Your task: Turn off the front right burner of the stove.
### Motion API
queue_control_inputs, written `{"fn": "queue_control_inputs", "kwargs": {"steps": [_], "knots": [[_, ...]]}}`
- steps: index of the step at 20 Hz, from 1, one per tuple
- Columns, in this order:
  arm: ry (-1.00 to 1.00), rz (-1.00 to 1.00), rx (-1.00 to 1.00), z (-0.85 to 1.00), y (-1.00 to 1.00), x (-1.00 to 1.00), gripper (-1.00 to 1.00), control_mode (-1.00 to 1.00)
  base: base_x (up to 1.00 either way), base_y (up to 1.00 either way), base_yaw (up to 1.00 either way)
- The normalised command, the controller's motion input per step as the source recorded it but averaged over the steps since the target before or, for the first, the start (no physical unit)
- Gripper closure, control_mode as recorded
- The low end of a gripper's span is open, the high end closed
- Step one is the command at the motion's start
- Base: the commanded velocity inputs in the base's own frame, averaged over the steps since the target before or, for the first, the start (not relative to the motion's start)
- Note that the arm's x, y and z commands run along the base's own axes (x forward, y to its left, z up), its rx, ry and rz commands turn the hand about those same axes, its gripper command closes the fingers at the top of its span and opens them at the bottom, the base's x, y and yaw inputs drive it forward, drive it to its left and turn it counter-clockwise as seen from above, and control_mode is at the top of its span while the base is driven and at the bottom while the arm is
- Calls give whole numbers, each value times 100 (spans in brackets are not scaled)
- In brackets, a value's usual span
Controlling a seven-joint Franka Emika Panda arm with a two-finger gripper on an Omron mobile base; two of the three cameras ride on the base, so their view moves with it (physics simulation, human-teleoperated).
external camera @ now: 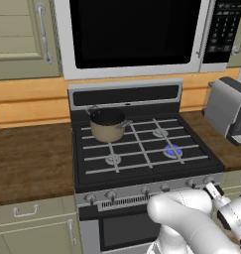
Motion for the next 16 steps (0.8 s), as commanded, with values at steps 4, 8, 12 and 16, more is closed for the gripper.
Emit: {"fn": "queue_control_inputs", "kwargs": {"steps": [4, 8, 12, 16], "knots": [[-3, 0, 0, 0, -2, -1, -100, -100, 0, 0, 0], [-12, -3, 0, 0, -15, 8, -100, -100, 0, 0, 0], [-16, -3, 0, 0, -9, 30, -100, -100, 0, 0, 0], [-7, -1, 0, 0, -23, 0, -100, -100, 0, 0, 0]]}}
